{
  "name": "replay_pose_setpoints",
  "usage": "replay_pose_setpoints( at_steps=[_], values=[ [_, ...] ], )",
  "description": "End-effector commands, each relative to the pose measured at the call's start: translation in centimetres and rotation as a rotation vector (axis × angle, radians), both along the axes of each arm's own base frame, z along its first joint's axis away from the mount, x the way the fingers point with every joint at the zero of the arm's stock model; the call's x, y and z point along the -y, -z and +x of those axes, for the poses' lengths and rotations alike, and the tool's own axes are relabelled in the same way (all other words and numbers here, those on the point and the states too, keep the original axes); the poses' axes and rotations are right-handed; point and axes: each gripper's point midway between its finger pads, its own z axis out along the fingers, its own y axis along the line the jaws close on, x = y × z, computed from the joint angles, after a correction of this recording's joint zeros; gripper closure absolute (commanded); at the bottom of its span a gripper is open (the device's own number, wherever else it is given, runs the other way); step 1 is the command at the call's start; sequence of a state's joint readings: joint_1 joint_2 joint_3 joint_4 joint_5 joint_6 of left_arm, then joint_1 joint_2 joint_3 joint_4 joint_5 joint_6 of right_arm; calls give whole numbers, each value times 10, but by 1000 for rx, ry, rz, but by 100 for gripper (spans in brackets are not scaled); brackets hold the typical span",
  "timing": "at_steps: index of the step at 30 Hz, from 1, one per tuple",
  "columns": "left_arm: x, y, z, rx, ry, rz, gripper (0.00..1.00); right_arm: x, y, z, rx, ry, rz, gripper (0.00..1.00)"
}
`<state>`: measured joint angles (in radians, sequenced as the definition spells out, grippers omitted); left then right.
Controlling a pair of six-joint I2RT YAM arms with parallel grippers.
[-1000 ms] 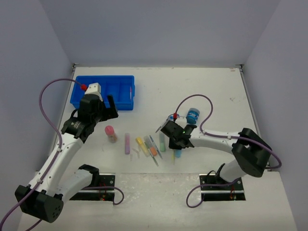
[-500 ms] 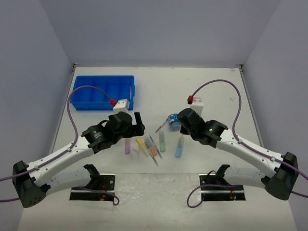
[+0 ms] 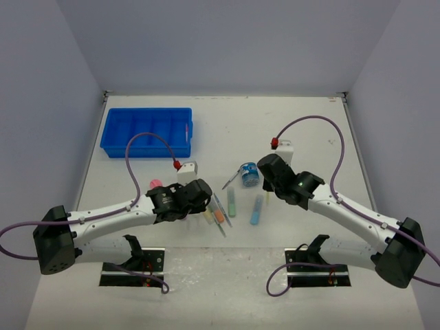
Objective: Sort the stationery into containers
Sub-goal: Close the pen cap on the pen.
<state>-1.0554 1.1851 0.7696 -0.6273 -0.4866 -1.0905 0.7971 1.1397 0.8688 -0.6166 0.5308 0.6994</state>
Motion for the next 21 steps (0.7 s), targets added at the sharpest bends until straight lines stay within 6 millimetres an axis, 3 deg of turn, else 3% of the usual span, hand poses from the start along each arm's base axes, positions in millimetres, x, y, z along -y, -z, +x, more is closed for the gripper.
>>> replay_pose_setpoints(
  at_steps=[1,8,13,21],
  values=[
    [-9,1,10,49,-103,2,65,-2,-3,10,36,-8,9,100],
    [-17,25,10,21,-159,62,68,0,0,14,41,-15,7,100],
    [-21,29,13,17,-177,116,74,1,6,13,31,-17,-5,100],
    [-28,38,13,-4,-222,138,72,2,11,13,22,-20,-6,100]
  ],
)
